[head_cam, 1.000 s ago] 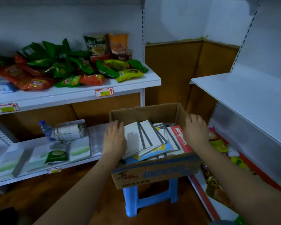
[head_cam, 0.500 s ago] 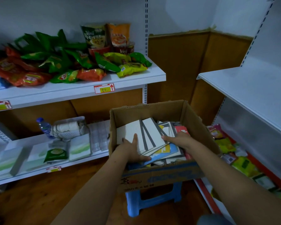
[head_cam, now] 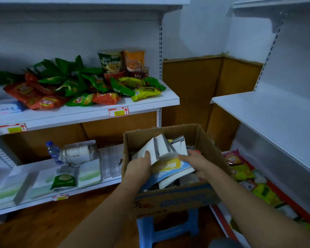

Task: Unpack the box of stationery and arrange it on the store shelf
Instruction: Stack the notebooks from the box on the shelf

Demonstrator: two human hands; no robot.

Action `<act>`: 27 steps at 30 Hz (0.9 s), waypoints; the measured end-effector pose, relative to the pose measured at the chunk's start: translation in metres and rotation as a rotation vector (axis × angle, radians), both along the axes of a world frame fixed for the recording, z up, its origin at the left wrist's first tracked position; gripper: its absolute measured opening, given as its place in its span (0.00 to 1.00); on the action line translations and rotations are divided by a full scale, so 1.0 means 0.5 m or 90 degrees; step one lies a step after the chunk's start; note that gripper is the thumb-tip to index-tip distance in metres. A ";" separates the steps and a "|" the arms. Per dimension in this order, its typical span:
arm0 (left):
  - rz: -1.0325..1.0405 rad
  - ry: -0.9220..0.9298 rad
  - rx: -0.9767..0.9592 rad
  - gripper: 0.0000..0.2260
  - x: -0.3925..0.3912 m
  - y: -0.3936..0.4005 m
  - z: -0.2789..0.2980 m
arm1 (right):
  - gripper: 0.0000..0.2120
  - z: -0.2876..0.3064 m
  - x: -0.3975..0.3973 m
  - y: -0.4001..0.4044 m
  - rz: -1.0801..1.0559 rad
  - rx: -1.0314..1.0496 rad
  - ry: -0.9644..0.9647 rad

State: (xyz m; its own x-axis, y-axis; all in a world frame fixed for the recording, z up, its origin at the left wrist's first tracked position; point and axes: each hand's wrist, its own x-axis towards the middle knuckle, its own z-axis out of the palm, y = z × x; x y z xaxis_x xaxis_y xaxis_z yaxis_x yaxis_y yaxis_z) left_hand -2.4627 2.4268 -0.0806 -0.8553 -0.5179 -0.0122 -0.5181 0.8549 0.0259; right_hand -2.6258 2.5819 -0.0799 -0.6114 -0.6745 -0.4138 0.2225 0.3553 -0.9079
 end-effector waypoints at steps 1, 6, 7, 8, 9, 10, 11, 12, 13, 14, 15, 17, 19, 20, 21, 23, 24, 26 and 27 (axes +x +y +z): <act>0.014 0.039 0.015 0.22 0.004 -0.005 0.016 | 0.16 0.006 -0.005 0.010 -0.026 -0.012 0.016; 0.063 0.275 0.151 0.18 0.029 -0.018 0.124 | 0.22 0.082 -0.032 0.095 -0.118 -0.016 0.149; 0.075 0.330 0.186 0.19 0.032 -0.013 0.151 | 0.23 0.094 -0.044 0.115 -0.137 -0.030 0.170; 0.087 0.380 0.215 0.19 0.031 -0.008 0.176 | 0.25 0.116 -0.047 0.136 -0.161 -0.040 0.183; 0.095 0.420 0.238 0.18 0.027 0.000 0.200 | 0.25 0.135 -0.053 0.155 -0.183 -0.054 0.197; 0.101 0.450 0.263 0.17 0.022 0.010 0.224 | 0.23 0.163 -0.046 0.178 -0.202 -0.072 0.210; 0.105 0.479 0.293 0.15 0.016 0.024 0.248 | 0.20 0.180 -0.050 0.199 -0.214 -0.091 0.233; 0.104 0.514 0.325 0.14 0.008 0.041 0.271 | 0.19 0.204 -0.044 0.224 -0.234 -0.112 0.252; 0.092 0.551 0.359 0.13 -0.002 0.063 0.294 | 0.18 0.223 -0.045 0.252 -0.260 -0.132 0.272; 0.068 0.581 0.389 0.13 -0.016 0.088 0.313 | 0.17 0.241 -0.045 0.284 -0.293 -0.153 0.279; 0.037 0.603 0.418 0.14 -0.031 0.117 0.331 | 0.16 0.258 -0.045 0.319 -0.325 -0.178 0.292; -0.010 0.617 0.487 0.16 -0.072 0.177 0.354 | 0.12 0.290 -0.046 0.404 -0.387 -0.207 0.325; -0.031 0.603 0.577 0.17 -0.118 0.246 0.362 | 0.09 0.316 -0.046 0.503 -0.453 -0.237 0.346; -0.033 0.594 0.633 0.17 -0.142 0.284 0.362 | 0.09 0.329 -0.041 0.558 -0.486 -0.245 0.357; -0.027 0.587 0.705 0.17 -0.163 0.327 0.360 | 0.09 0.340 -0.033 0.615 -0.517 -0.251 0.369; -0.019 0.562 0.864 0.14 -0.205 0.420 0.352 | 0.10 0.349 -0.017 0.731 -0.571 -0.240 0.384; -0.033 0.549 0.930 0.13 -0.226 0.469 0.344 | 0.11 0.349 -0.007 0.790 -0.595 -0.223 0.391; -0.061 0.497 1.049 0.12 -0.264 0.568 0.324 | 0.14 0.344 0.016 0.903 -0.651 -0.205 0.395; -0.066 0.456 1.101 0.13 -0.280 0.614 0.311 | 0.13 0.338 0.029 0.957 -0.683 -0.209 0.386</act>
